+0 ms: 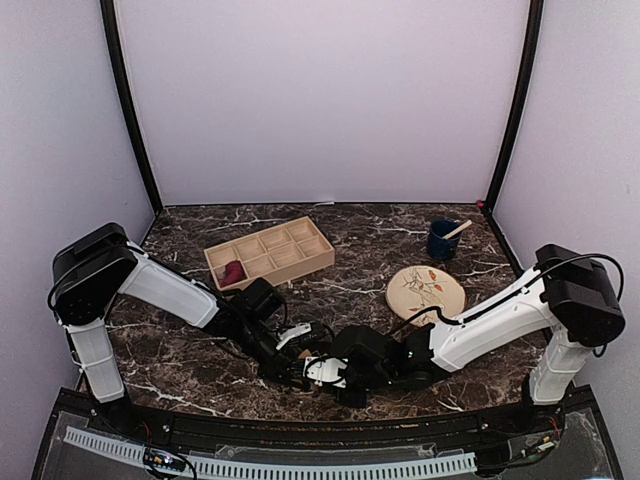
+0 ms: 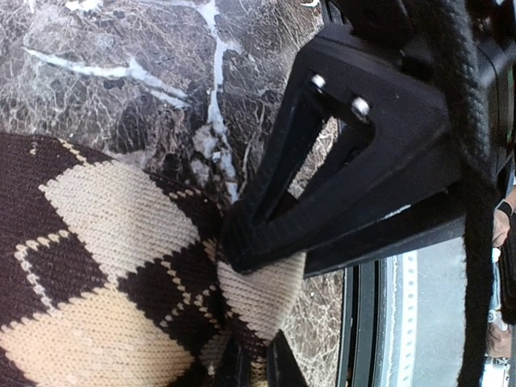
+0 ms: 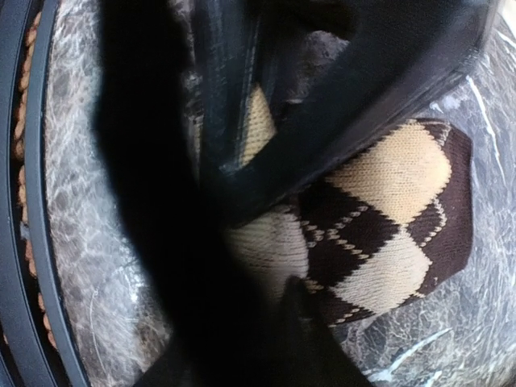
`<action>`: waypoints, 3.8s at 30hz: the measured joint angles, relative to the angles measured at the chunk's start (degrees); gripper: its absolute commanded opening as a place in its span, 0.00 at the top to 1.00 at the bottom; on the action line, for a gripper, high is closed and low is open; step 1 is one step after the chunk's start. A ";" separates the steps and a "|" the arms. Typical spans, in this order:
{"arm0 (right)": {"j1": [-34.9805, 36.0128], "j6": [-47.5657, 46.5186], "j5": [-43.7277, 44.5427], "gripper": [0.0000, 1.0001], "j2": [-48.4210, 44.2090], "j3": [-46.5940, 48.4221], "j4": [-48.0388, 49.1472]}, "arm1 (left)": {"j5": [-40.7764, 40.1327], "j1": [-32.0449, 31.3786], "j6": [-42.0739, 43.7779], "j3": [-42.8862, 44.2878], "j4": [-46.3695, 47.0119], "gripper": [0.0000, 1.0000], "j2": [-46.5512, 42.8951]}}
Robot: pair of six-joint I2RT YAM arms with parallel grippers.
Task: Roll the socks
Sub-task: Roll the sock at the corner of the board.
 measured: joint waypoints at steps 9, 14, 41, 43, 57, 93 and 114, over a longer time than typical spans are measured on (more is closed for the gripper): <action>0.00 0.31 0.48 1.00 0.94 1.40 -0.61 | 0.26 0.33 -0.31 0.04 -0.98 0.91 0.00; -0.42 0.94 -0.11 1.00 0.98 1.62 -0.92 | 0.24 0.66 -1.86 0.00 -1.03 0.77 -0.04; -3.43 6.97 -9.40 1.00 3.26 6.23 -5.09 | -18.47 2.01 -14.64 -21.75 14.82 0.61 -23.71; -4.31 7.74 -11.32 1.00 3.69 6.91 -5.66 | -20.46 2.01 -15.93 -24.94 17.84 0.60 -27.06; -12.22 12.17 -28.65 1.00 6.73 10.56 -10.45 | -38.25 -5.64 -13.16 -32.48 31.45 0.57 -34.18; -17.53 13.81 -47.45 1.00 11.61 14.16 -18.10 | -48.50 -21.14 7.76 -23.47 27.54 0.54 -22.88; -17.64 13.57 -48.30 1.00 11.67 14.19 -19.15 | -48.68 -22.03 10.84 -19.02 24.94 0.66 -15.67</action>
